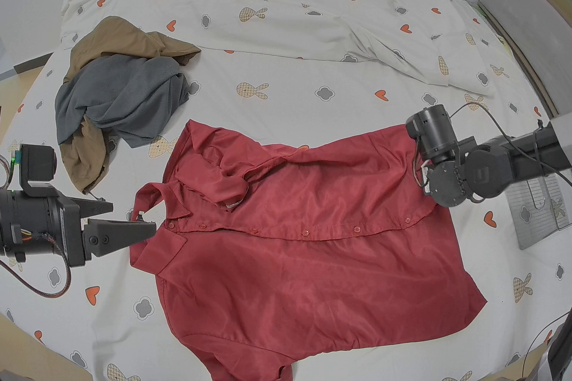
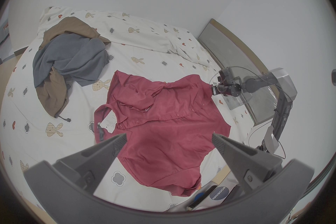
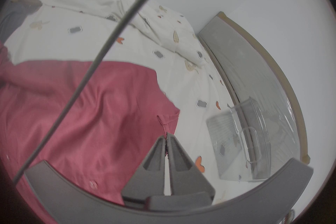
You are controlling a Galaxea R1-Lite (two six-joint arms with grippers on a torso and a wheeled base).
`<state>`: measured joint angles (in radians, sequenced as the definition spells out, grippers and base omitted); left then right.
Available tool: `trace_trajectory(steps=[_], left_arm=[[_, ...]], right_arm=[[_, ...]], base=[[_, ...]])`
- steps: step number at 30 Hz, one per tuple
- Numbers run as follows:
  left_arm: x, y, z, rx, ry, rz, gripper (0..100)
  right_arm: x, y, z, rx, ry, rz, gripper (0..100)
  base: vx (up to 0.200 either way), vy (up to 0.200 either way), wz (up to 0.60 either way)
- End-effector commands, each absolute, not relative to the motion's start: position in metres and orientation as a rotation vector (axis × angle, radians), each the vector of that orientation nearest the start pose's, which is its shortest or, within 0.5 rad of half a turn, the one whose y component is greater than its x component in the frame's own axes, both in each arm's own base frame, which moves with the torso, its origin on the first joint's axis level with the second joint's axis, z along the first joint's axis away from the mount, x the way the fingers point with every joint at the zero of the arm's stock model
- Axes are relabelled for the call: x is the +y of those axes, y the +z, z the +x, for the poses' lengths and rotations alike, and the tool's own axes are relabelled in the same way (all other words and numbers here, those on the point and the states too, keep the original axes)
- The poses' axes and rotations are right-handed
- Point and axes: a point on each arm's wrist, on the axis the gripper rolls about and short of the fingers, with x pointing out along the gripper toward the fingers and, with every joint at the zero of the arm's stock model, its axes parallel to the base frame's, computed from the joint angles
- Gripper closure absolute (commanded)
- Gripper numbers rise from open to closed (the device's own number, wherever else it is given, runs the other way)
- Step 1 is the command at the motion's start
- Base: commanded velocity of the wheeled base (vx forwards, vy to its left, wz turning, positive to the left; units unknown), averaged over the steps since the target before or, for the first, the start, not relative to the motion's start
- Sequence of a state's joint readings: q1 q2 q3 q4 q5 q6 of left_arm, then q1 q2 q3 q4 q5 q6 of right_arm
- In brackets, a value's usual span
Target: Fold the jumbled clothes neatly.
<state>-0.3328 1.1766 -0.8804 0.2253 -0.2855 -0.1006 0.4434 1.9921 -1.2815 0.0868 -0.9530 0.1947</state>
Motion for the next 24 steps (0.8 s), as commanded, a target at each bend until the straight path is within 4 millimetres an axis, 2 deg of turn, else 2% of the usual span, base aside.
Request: trace_trajectory(steps=[1, 2, 3, 6, 7, 10, 12, 17, 20, 21, 22, 23, 24], left_arm=[[-0.06, 0.247, 0.152, 0.566, -0.577, -0.083, 0], [-0.06, 0.247, 0.152, 0.566, -0.577, -0.083, 0], [-0.06, 0.246, 0.152, 0.566, -0.577, -0.083, 0], [-0.059, 0.247, 0.152, 0.564, -0.578, -0.083, 0], [-0.059, 0.247, 0.152, 0.564, -0.578, -0.083, 0], [-0.059, 0.247, 0.152, 0.566, -0.576, -0.083, 0], [-0.06, 0.246, 0.154, 0.572, -0.575, -0.083, 0], [-0.059, 0.244, 0.157, 0.576, -0.564, -0.086, 0], [-0.06, 0.242, 0.162, 0.574, -0.562, -0.09, 0], [-0.06, 0.242, 0.163, 0.574, -0.561, -0.09, 0], [-0.058, 0.237, 0.172, 0.584, -0.543, -0.101, 0], [-0.058, 0.237, 0.172, 0.584, -0.543, -0.101, 0], [-0.056, 0.232, 0.183, 0.586, -0.532, -0.117, 0]], right_arm=[[0.117, 0.149, 0.303, 0.614, -0.542, -0.339, 100], [0.117, 0.149, 0.303, 0.614, -0.542, -0.339, 100], [0.116, 0.139, 0.297, 0.657, -0.511, -0.352, 100], [0.116, 0.137, 0.296, 0.668, -0.493, -0.347, 100], [0.117, 0.134, 0.291, 0.684, -0.463, -0.328, 0], [0.117, 0.137, 0.293, 0.669, -0.472, -0.297, 0], [0.117, 0.144, 0.296, 0.631, -0.494, -0.213, 0], [0.102, 0.176, 0.289, 0.543, -0.529, -0.106, 0], [0.096, 0.201, 0.273, 0.485, -0.472, 0.006, 0], [0.096, 0.202, 0.271, 0.484, -0.466, 0.014, 0], [0.091, 0.217, 0.255, 0.478, -0.355, 0.12, 0], [0.091, 0.217, 0.255, 0.478, -0.355, 0.12, 0], [0.086, 0.227, 0.238, 0.487, -0.227, 0.214, 0]], base=[[0.0, 0.0, 0.0], [0.0, 0.0, 0.0], [0.0, 0.0, 0.0], [0.0, 0.0, 0.0], [0.0, 0.0, 0.0], [0.0, 0.0, 0.0], [0.0, 0.0, 0.0], [0.0, 0.0, 0.0], [0.0, 0.0, 0.0], [0.0, 0.0, 0.0], [0.0, 0.0, 0.0], [0.0, 0.0, 0.0], [0.0, 0.0, 0.0]])
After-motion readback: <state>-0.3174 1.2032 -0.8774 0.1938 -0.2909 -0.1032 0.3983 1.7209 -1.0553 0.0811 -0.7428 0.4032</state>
